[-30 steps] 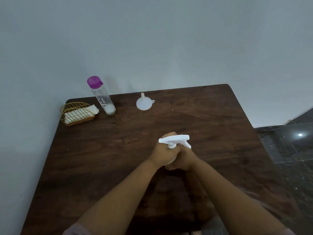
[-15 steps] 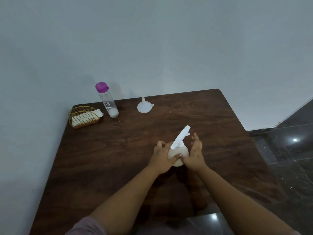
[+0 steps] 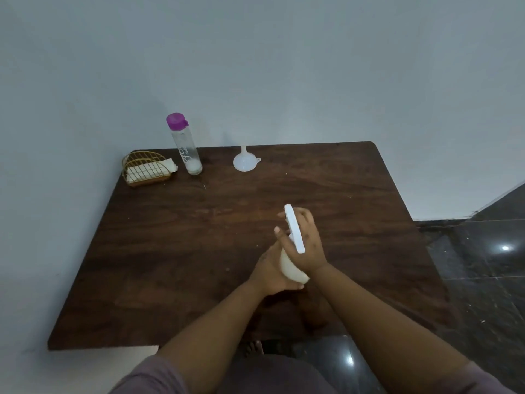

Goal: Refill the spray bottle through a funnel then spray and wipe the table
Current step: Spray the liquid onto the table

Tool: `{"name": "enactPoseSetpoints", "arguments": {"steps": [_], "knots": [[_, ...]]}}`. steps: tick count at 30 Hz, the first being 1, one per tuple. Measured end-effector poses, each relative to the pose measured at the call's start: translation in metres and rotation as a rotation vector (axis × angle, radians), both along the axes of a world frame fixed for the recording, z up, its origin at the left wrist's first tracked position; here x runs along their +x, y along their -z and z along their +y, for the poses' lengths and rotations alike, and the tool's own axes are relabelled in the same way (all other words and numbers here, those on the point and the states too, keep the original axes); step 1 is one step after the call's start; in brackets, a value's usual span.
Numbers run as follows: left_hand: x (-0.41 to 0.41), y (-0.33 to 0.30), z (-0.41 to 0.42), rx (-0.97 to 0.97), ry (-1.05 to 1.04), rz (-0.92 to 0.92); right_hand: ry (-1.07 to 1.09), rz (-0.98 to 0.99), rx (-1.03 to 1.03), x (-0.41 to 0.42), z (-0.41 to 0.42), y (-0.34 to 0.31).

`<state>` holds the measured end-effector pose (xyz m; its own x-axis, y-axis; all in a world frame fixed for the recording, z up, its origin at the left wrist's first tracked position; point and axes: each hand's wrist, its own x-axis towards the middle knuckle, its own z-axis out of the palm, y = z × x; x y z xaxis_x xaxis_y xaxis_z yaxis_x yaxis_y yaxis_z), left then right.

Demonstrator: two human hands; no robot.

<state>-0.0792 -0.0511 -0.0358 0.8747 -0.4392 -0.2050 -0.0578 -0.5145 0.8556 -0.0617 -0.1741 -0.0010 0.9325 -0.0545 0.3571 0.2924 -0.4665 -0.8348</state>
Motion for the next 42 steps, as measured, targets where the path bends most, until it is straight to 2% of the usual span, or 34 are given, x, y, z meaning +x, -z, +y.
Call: {"name": "enactPoseSetpoints", "arguments": {"steps": [3, 7, 9, 15, 22, 25, 38, 42], "knots": [[-0.028, -0.008, -0.014, -0.050, -0.116, 0.177, 0.068, 0.245, 0.114, -0.003, -0.003, -0.025], [-0.073, -0.009, -0.038, -0.207, -0.192, 0.426, -0.035, 0.747, -0.128, -0.007, -0.026, -0.022], [-0.093, -0.008, -0.049, -0.293, -0.208, 0.524, -0.098, 0.900, -0.194, -0.016, -0.026, -0.014], [-0.118, -0.005, -0.055, -0.369, -0.302, 0.589, 0.114, 0.889, -0.256, -0.038, -0.013, -0.015], [-0.129, 0.002, -0.051, -0.293, -0.264, 0.596, -0.001, 0.952, -0.237, -0.053, -0.014, -0.012], [-0.134, 0.006, -0.053, -0.271, -0.251, 0.567, 0.054, 0.930, -0.148, -0.063, -0.018, -0.012], [-0.146, 0.007, -0.077, -0.184, -0.139, 0.554, 0.249, 0.922, -0.009, -0.087, -0.054, -0.005], [-0.149, 0.008, -0.086, -0.177, -0.102, 0.564, 0.223, 0.941, 0.012, -0.093, -0.066, -0.003]]}}
